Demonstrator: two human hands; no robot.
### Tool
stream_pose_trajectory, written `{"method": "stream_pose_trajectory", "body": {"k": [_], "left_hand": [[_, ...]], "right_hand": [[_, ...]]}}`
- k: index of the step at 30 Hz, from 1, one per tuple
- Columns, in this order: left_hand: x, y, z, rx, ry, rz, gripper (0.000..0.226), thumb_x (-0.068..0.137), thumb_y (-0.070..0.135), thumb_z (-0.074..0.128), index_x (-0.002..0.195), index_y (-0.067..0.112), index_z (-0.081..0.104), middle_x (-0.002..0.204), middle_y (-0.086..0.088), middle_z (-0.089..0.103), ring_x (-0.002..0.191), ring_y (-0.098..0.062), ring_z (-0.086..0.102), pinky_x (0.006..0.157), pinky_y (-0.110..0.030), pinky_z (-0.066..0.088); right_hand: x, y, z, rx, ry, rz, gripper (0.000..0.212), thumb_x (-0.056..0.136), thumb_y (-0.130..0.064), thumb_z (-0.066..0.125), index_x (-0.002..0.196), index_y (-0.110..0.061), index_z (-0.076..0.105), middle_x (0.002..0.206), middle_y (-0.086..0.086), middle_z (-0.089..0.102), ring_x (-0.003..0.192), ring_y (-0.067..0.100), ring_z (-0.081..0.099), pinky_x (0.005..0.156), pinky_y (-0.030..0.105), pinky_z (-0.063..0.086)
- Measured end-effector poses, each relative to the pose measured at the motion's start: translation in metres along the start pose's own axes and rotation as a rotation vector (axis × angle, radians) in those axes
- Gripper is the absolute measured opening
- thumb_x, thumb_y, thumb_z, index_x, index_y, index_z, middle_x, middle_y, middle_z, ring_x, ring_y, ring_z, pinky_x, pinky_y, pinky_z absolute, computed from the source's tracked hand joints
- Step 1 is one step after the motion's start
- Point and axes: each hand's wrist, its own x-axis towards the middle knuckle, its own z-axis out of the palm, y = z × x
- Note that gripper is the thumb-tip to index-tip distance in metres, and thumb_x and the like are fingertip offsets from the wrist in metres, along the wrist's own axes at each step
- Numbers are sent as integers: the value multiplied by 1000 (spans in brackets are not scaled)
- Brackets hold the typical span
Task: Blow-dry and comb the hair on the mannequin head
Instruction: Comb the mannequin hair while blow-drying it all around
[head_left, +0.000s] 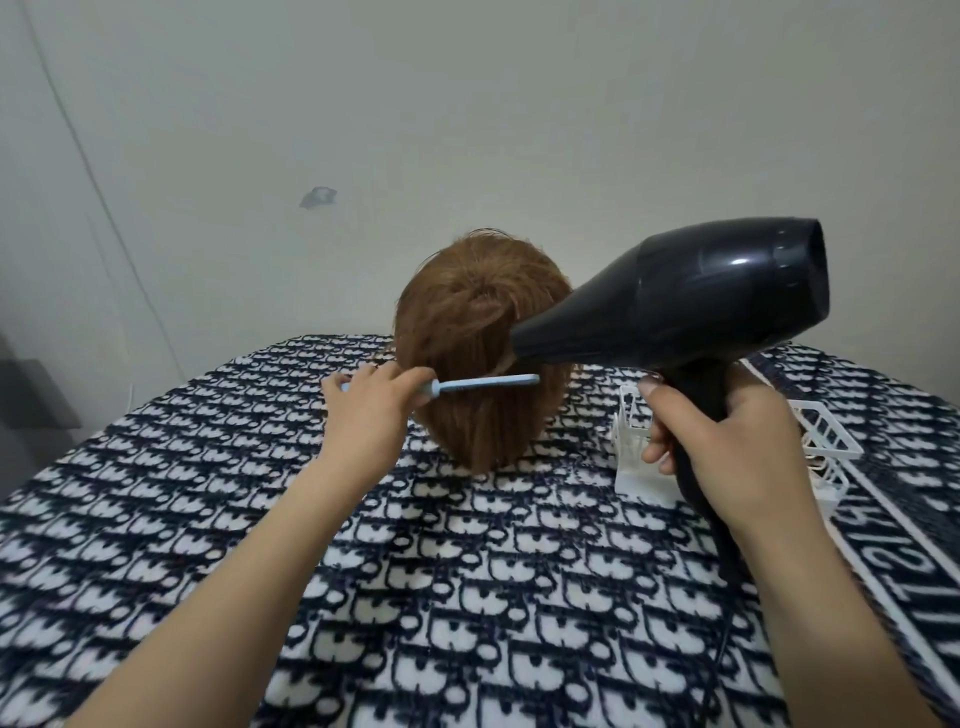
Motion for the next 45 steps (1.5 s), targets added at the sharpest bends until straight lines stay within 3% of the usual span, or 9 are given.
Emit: {"method": "stream_pose_trajectory", "body": {"k": [4,11,14,20,25,32,36,40,45], "left_hand": [[-7,1,14,-25,-52,-29,29,97,20,53,117,41,55,94,11,51,93,-20,47,86,-45,26],[-21,8,21,-71,-78,-13,23,101,26,44,115,38,57,93,9,48,88,-17,39,87,-44,24],[-26,9,20,-101,-49,6,21,99,22,49,111,35,62,90,12,40,85,-16,36,85,-43,23],[-34,9,19,-155,52,57,27,89,14,65,109,31,69,93,7,59,86,-22,50,81,-43,26],[-37,6,23,-157,71,62,30,87,9,67,109,30,70,95,7,63,85,-22,51,78,-39,21],[-41,4,26,-85,113,114,42,74,-2,77,105,25,72,93,5,64,82,-24,54,79,-46,31],[-49,4,33,20,10,173,53,66,-7,76,103,30,70,94,7,60,88,-23,53,84,-43,27],[-59,3,40,-27,-92,54,49,84,3,65,119,38,62,104,11,57,93,-18,46,88,-40,23],[-60,6,35,-86,123,120,40,81,3,71,113,28,68,93,6,61,83,-21,53,79,-41,28]], "right_hand": [[-1,3,4,-46,-43,6,13,91,-22,70,81,-17,64,60,5,70,45,12,66,45,18,50],[-2,7,13,-132,-87,0,13,90,-23,71,82,-16,64,60,2,69,44,8,65,44,14,48],[-3,8,14,-123,-88,14,12,91,-22,71,83,-17,64,60,2,69,45,9,65,44,14,48],[-2,9,14,-148,-91,11,11,91,-21,70,82,-17,65,60,1,70,45,8,65,43,13,48],[0,11,14,-145,-82,18,11,91,-21,71,83,-18,64,61,-1,70,45,9,66,43,14,47],[0,13,14,-149,-90,24,11,90,-21,71,83,-17,64,61,1,70,46,10,67,43,15,48],[0,13,14,-164,-98,24,11,91,-23,70,83,-17,65,61,1,71,46,9,67,44,14,49],[1,13,14,-155,-106,33,10,91,-22,71,84,-17,65,61,1,70,46,10,67,43,15,48],[2,13,11,-145,-88,35,10,90,-23,72,83,-20,65,60,0,70,45,11,67,43,14,48]]}}
